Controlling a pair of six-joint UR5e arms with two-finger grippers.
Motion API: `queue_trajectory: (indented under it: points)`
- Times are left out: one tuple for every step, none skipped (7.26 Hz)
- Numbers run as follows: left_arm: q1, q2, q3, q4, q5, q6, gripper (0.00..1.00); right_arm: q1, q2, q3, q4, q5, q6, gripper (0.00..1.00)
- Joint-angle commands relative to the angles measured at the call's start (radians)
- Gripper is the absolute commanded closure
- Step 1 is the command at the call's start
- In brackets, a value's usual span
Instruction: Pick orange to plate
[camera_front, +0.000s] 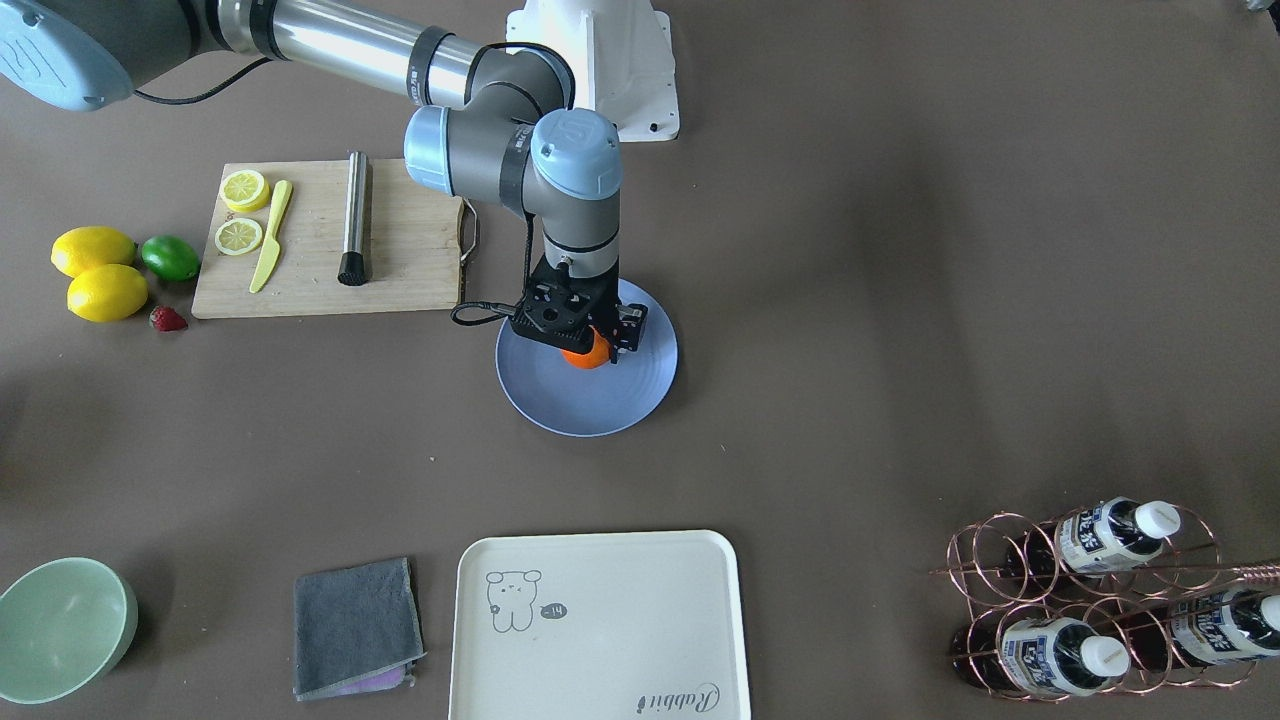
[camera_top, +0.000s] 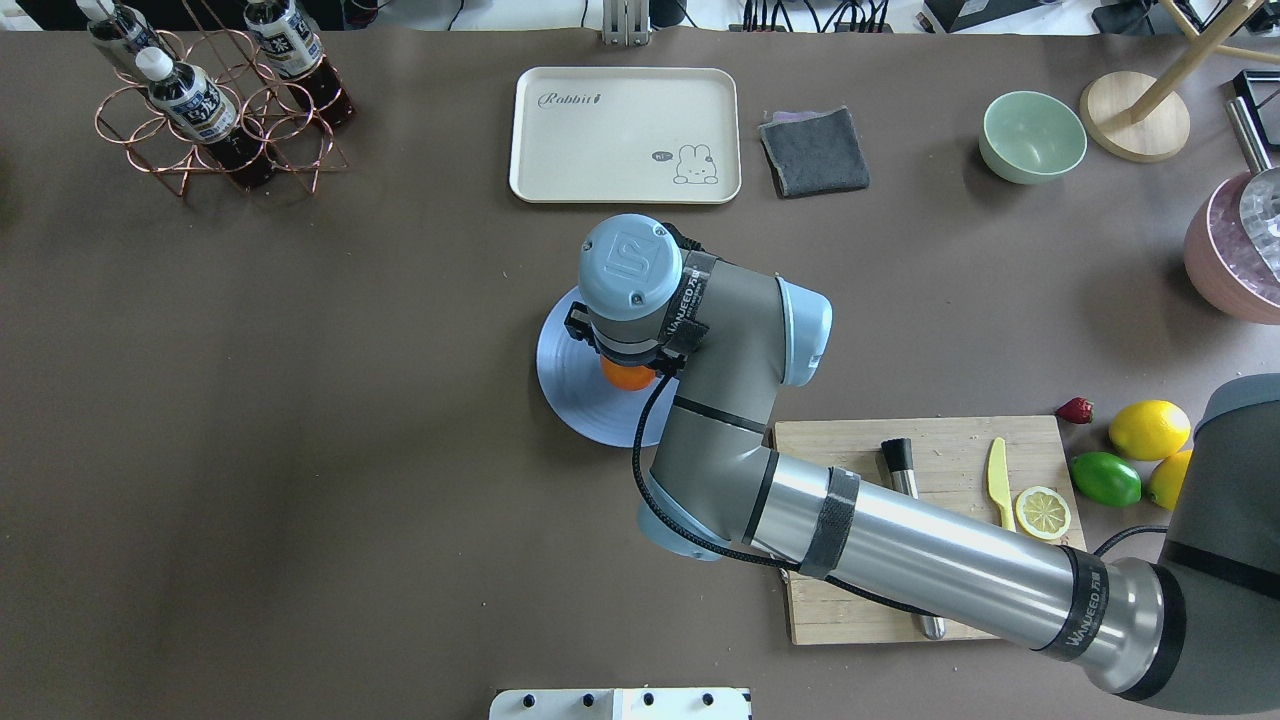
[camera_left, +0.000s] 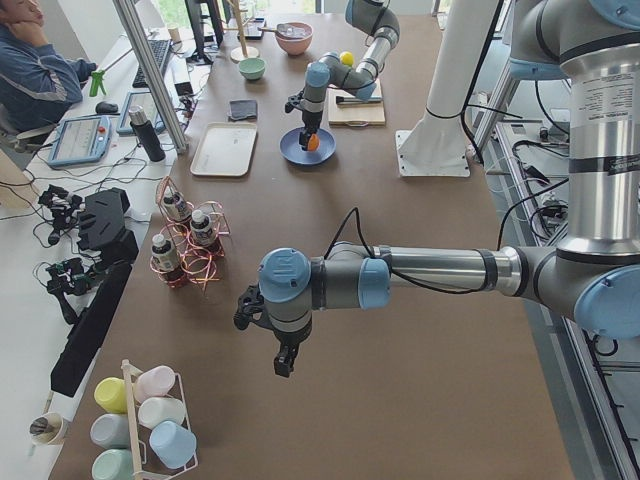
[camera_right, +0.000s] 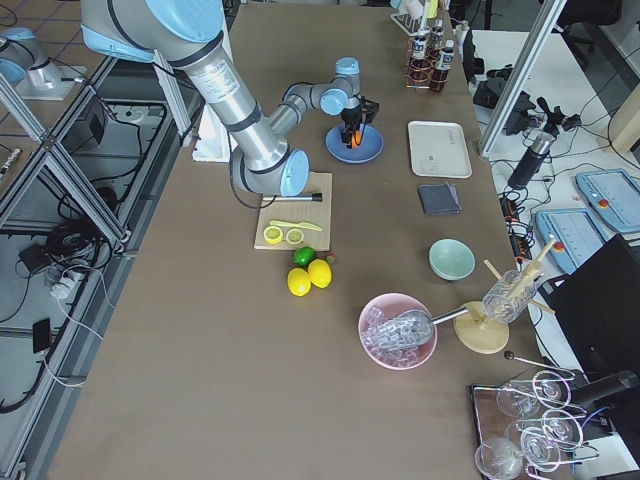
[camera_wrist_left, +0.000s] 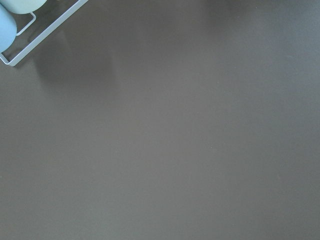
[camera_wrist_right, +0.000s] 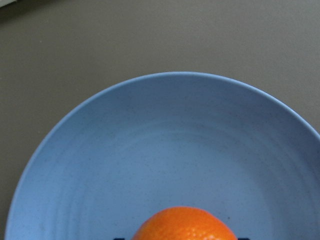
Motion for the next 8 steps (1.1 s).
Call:
queue_trajectory:
  points:
    - [0.001, 0.005, 0.001, 0.001, 0.000, 0.000, 0.02, -0.003, 0.004, 0.013, 0.000, -0.004, -0.055, 0.00]
    - [0.001, 0.005, 0.004, 0.001, 0.000, 0.000, 0.02, 0.007, 0.013, 0.037, -0.006, -0.001, -0.059, 0.00]
    - [0.001, 0.006, 0.004, 0.002, 0.000, 0.000, 0.02, 0.045, 0.013, 0.067, -0.014, 0.015, -0.069, 0.00]
    - [0.001, 0.006, 0.004, 0.002, 0.000, 0.000, 0.02, 0.104, 0.013, 0.103, -0.055, 0.079, -0.124, 0.00]
    - [0.001, 0.006, 0.005, 0.002, 0.000, 0.000, 0.02, 0.188, 0.004, 0.167, -0.142, 0.175, -0.216, 0.00]
    - [0.001, 0.006, 0.005, 0.002, 0.000, 0.000, 0.02, 0.286, -0.025, 0.253, -0.273, 0.271, -0.337, 0.00]
    - [0.001, 0.006, 0.005, 0.002, 0.000, 0.000, 0.02, 0.386, -0.124, 0.359, -0.353, 0.335, -0.528, 0.00]
    - [0.001, 0.006, 0.005, 0.002, 0.000, 0.000, 0.02, 0.484, -0.271, 0.434, -0.354, 0.375, -0.738, 0.00]
